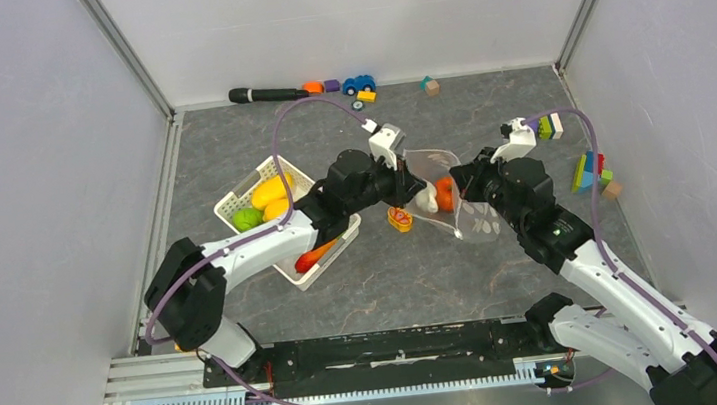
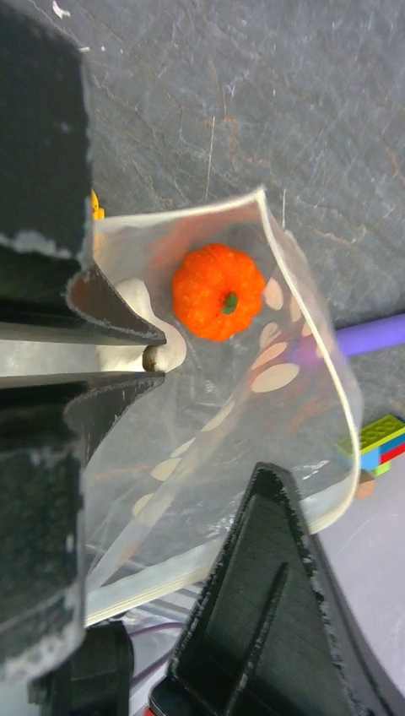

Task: Place the food in the zip-top bag and seal the zipper
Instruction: Place the fake vegetable in the zipper food storage bag, then pick up the fake vegetable from the bin.

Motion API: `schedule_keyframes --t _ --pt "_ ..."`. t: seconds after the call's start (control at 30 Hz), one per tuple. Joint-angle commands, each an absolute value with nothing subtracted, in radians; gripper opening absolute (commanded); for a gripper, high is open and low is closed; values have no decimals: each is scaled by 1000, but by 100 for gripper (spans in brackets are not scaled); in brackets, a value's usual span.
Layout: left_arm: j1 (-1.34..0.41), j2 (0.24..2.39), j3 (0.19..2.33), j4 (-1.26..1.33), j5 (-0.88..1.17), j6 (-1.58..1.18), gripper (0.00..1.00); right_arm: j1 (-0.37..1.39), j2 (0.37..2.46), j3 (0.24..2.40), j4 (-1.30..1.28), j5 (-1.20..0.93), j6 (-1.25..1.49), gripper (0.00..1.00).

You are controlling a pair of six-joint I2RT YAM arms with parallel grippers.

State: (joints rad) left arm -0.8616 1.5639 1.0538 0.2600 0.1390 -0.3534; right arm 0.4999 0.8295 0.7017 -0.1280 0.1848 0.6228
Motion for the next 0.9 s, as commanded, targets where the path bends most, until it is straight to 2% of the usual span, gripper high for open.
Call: schedule_keyframes --t 0.0,0.03,0.1,0.13,0.57,0.7,0.87 --pt "-868 1609 1099 293 247 -345 40 501 838 724 -74 192 609 0" --pt "-870 1612 1102 293 256 -346 54 502 840 726 -74 194 608 0" --pt "-871 1608 1102 289 265 -345 90 501 843 726 -72 198 609 0" --pt "-873 1600 1099 283 267 -344 99 502 845 726 -72 195 610 0" --pt "-874 1379 994 196 202 -340 100 502 853 728 -71 250 594 0" --pt "-874 1250 927 91 39 -347 100 502 850 729 -72 250 586 0" --pt "-870 1148 895 -124 -315 -417 100 502 853 732 -81 294 574 0"
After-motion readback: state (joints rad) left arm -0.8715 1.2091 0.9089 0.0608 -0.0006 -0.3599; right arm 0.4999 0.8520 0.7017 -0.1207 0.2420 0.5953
